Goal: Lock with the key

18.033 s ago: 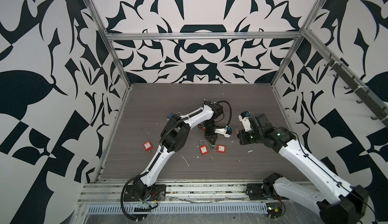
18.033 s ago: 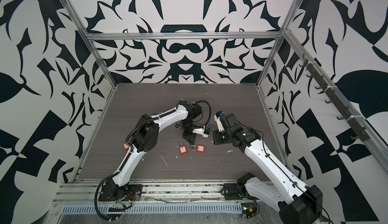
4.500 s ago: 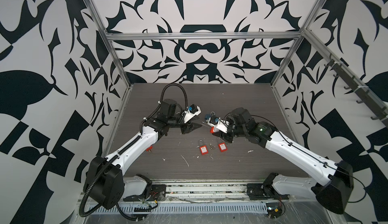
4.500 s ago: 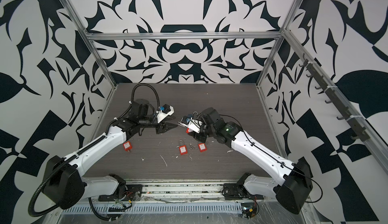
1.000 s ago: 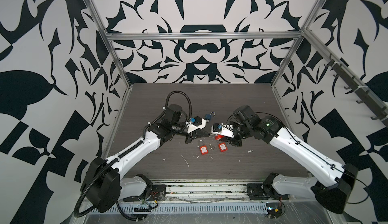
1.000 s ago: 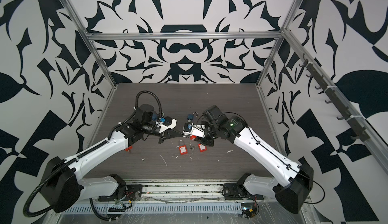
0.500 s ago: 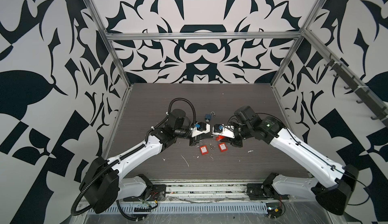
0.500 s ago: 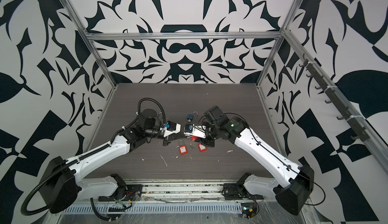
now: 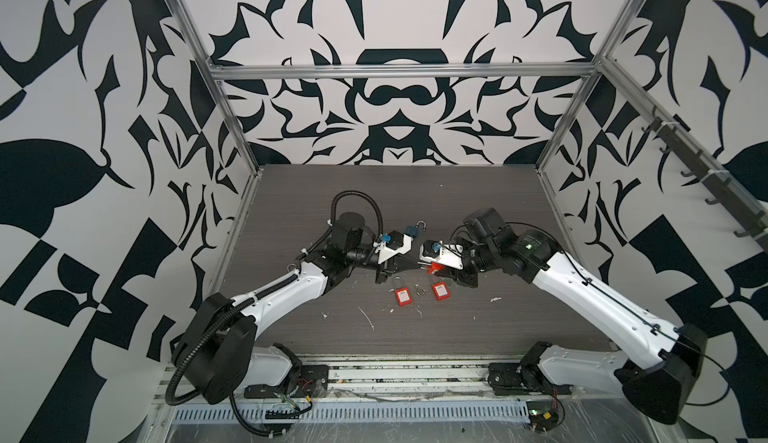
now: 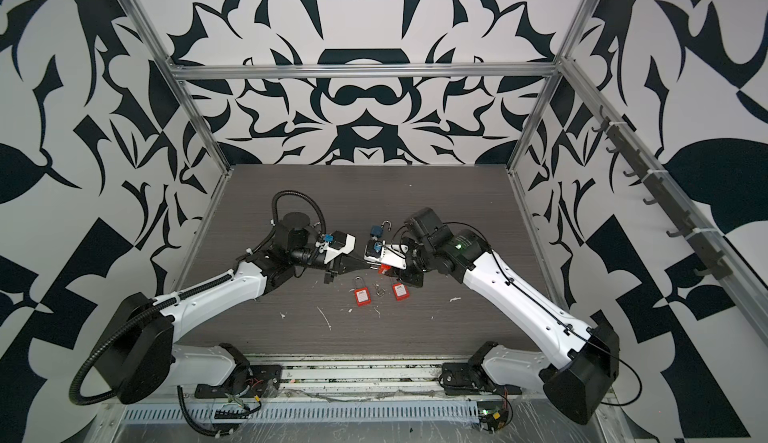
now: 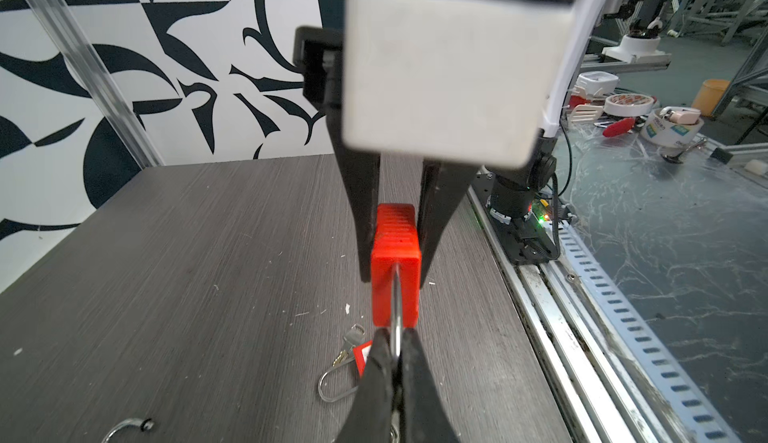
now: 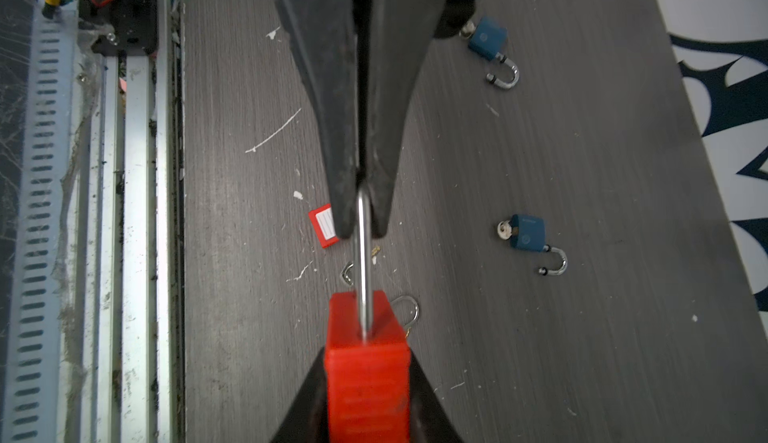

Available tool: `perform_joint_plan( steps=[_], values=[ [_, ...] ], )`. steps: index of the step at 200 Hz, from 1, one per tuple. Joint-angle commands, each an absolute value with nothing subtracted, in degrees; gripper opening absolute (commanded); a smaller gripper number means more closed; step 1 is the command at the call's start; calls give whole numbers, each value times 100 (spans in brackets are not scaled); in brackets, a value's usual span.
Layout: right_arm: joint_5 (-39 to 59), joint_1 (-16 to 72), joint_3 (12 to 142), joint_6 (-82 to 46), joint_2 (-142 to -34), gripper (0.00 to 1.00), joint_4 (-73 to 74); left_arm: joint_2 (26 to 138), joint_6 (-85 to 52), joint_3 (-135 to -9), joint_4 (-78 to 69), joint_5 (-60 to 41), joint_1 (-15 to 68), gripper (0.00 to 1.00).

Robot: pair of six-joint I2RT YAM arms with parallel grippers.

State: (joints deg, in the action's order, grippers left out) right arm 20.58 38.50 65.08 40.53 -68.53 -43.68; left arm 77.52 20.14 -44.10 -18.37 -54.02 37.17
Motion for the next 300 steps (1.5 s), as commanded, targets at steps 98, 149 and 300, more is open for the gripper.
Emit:
perform_joint_plan(
  steps=[98,149,300],
  values=[
    [1359,3911,7520,3461,-6133,45,-5869,7730,1622,-4515,-1965,-6162,3389,0],
    [1154,3867,7301,3047,-6307,40,-6205,7578,1648,-4514,-1846,-6211,3386,0],
    [662,3843,5991,3508,-6244,38,-3888,7534,1424,-4434,-2153,-6097,3550,0]
  ],
)
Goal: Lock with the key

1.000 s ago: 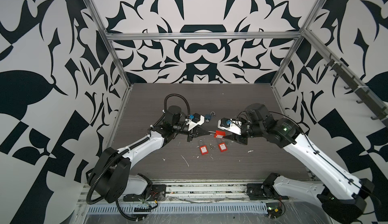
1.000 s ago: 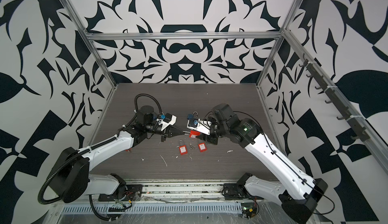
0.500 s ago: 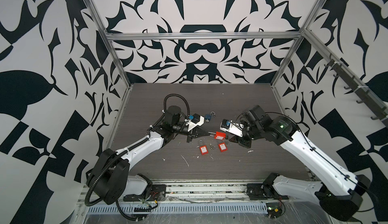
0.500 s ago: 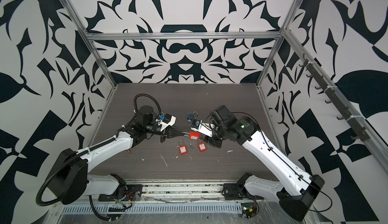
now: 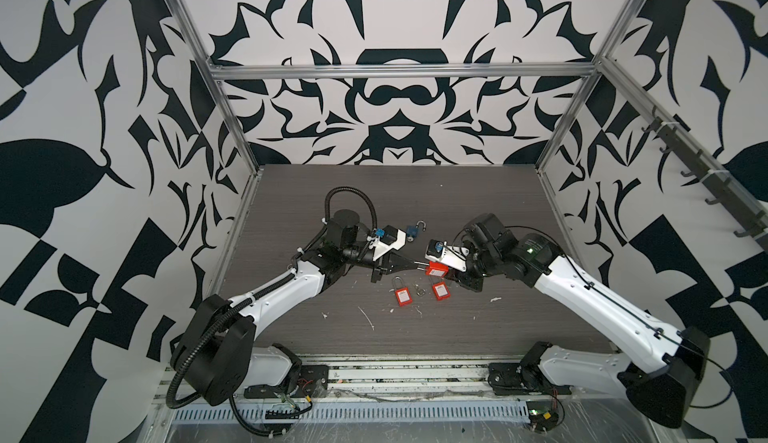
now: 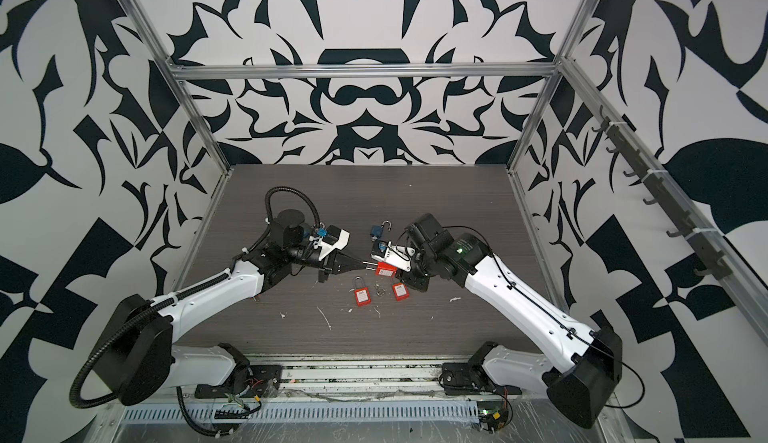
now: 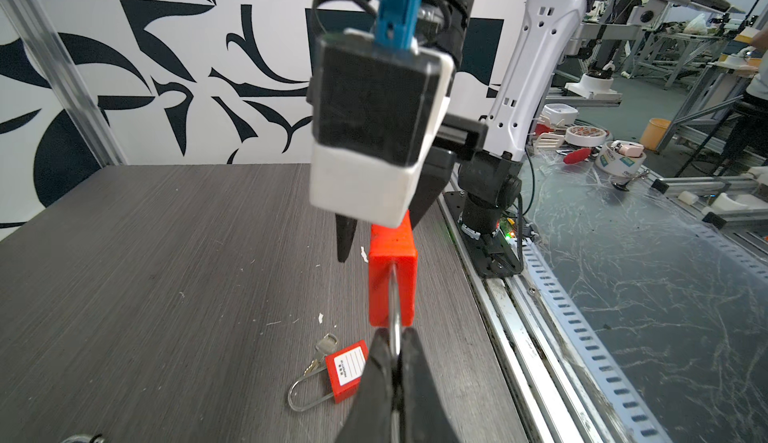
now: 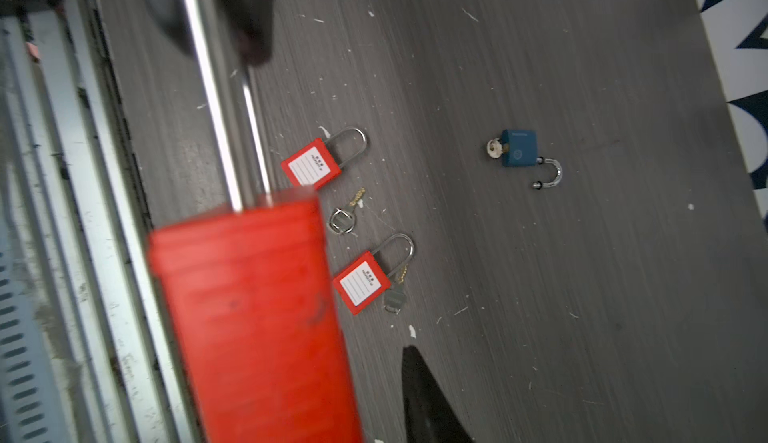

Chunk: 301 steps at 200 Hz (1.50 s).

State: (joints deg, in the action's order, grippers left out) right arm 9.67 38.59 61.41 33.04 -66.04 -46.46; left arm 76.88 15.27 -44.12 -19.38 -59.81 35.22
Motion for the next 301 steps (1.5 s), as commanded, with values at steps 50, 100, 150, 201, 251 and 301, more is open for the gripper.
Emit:
perform_joint_plan(
  steps=[50,100,150,201,251,301],
  values=[
    [843,3841,6275,3618,-6054,45,-5260,7516,1554,-4482,-2001,-6018,3548,0],
    [1059,3853,6770,3735,-6255,35,-5584,7594,1652,-4623,-1776,-6064,3551,0],
    [1433,3844,6837,3980,-6474,28,-5400,7602,1818,-4680,-1548,-5947,3630,0],
    [1771,3845,6710,4360,-6368,11,-5314,7503,2084,-4724,-1218,-5826,3640,0],
    [1767,3849,6565,4482,-6279,3,-5294,7444,2287,-4799,-933,-5821,3647,0],
    [1791,3825,6358,4478,-6244,1,-5300,7348,2470,-4772,-791,-5655,3632,0]
  ],
)
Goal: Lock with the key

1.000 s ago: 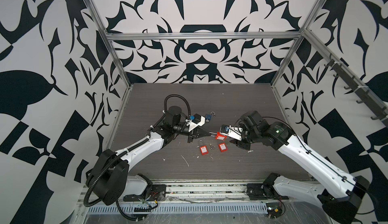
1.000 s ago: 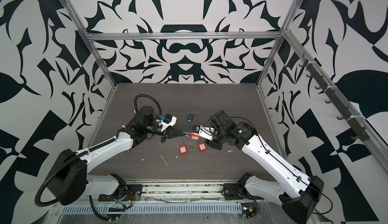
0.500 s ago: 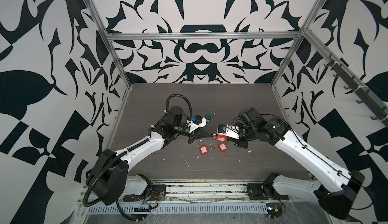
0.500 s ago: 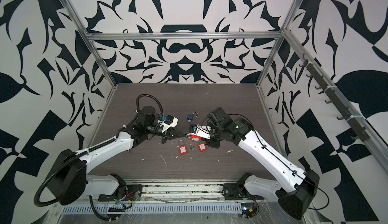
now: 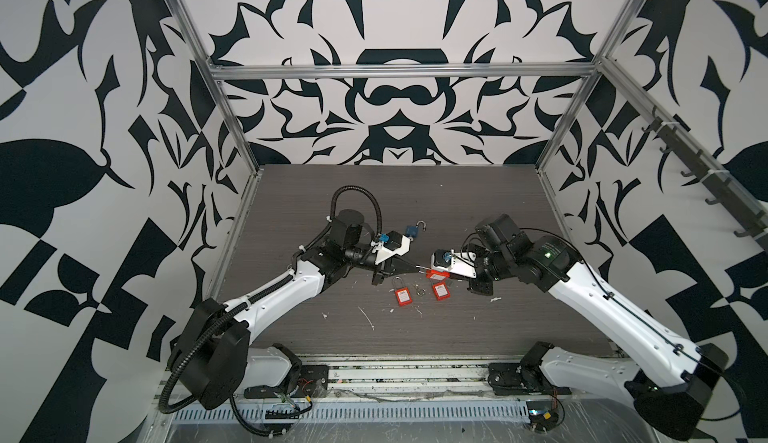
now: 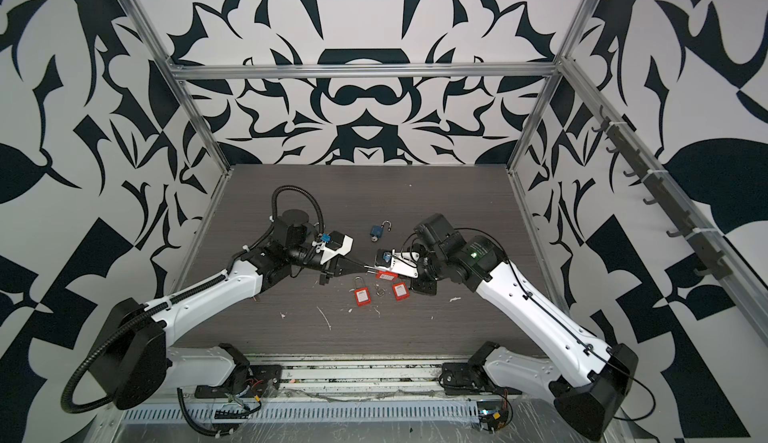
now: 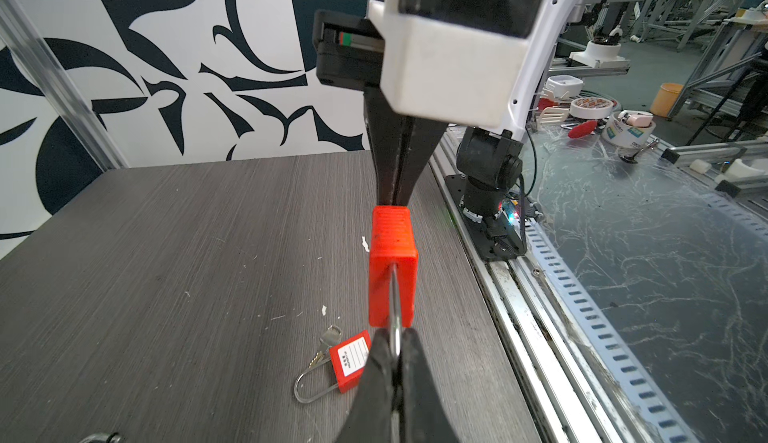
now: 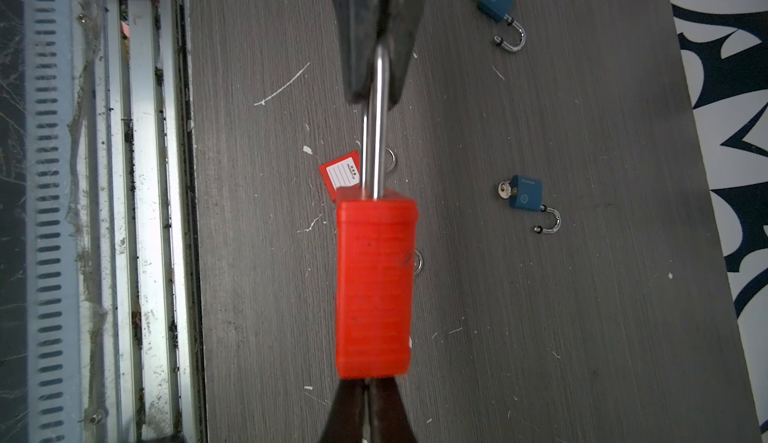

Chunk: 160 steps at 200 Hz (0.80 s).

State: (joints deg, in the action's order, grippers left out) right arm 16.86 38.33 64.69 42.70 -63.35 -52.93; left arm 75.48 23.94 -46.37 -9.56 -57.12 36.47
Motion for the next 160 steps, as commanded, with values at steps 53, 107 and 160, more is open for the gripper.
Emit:
perform_joint_plan(
  steps=[53,107,160],
  values=[
    [1739,3742,6199,4461,-6161,0,-5474,7049,2665,-4737,-514,-5476,3432,0],
    [1846,3624,6130,4460,-6176,0,-5518,6986,2663,-4656,-606,-5498,3326,0],
    [1905,3467,6257,4533,-6310,0,-5757,6806,2742,-4449,-821,-5237,3315,0]
  ],
)
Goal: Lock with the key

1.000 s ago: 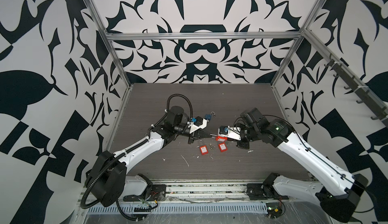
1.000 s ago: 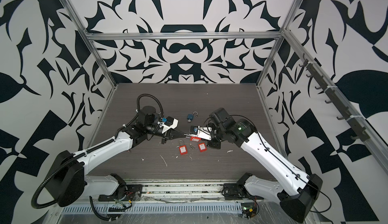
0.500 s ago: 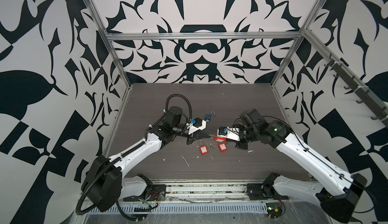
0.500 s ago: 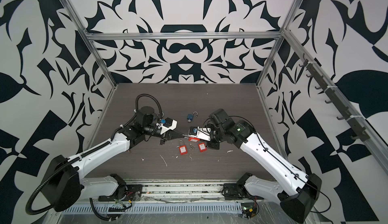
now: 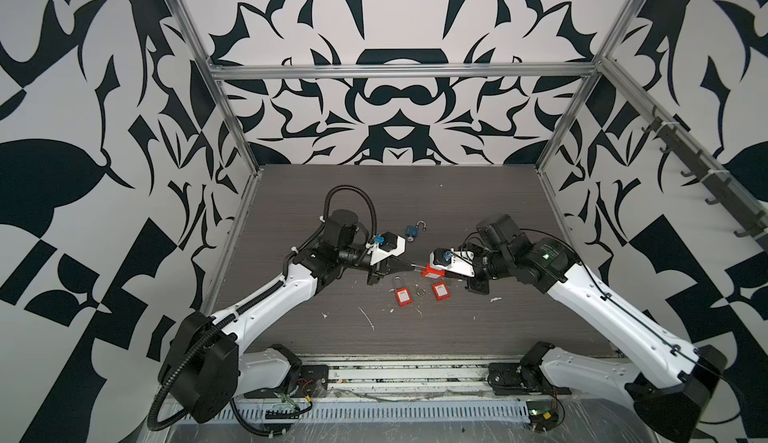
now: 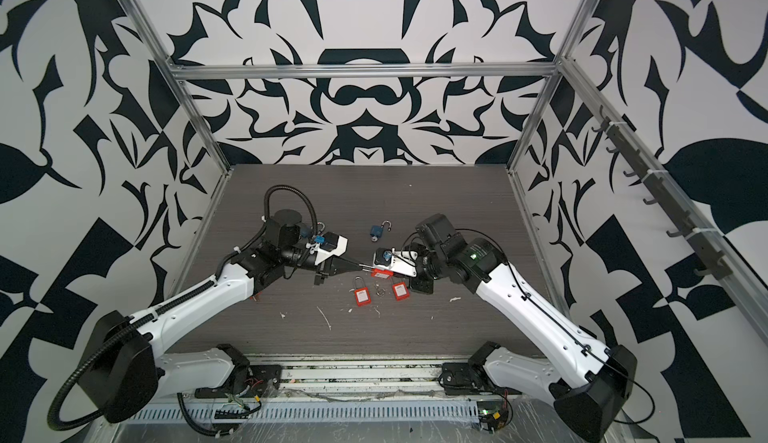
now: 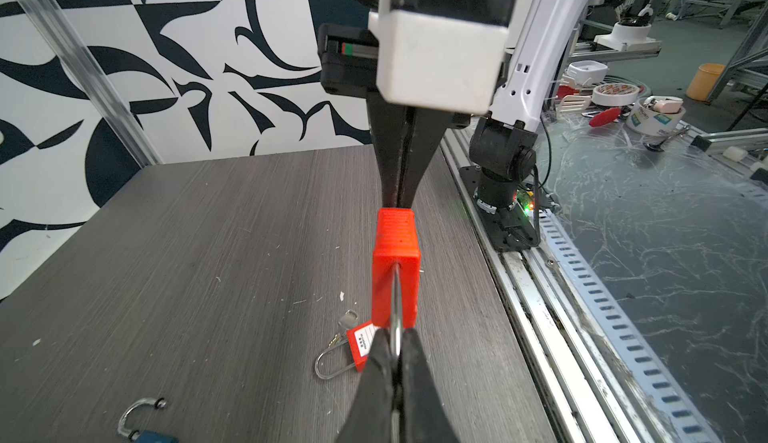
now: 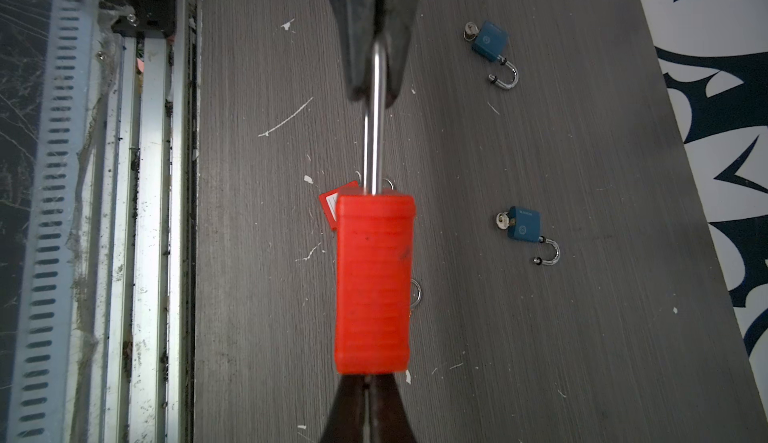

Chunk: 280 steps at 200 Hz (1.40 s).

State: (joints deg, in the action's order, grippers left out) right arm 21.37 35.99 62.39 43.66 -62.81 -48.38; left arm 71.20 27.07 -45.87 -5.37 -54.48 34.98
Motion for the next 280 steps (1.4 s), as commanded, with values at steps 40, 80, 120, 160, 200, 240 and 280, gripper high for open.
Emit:
perform_joint_plan(
  steps=[40,80,120,160,200,240,280],
  values=[
    [1281,3464,6048,4756,-6167,0,-5318,6838,2685,-4474,-761,-5175,3317,0],
    [1248,3464,5962,4843,-6185,0,-5205,7013,2593,-4594,-595,-5382,3284,0],
    [2046,3385,6090,4658,-6221,0,-5376,6990,2663,-4536,-590,-5347,3244,0],
    [2543,3368,6301,4524,-6404,0,-5583,6937,2947,-4516,-786,-5076,3253,0],
    [2452,3349,6217,4603,-6523,0,-5545,6984,3111,-4540,-773,-5022,3255,0],
    [1265,3349,5708,4933,-6285,0,-4611,7137,2869,-4819,-341,-5351,3244,0],
    [1204,3384,5572,4987,-6237,0,-3979,7497,2743,-5093,210,-5579,3245,0]
  ],
)
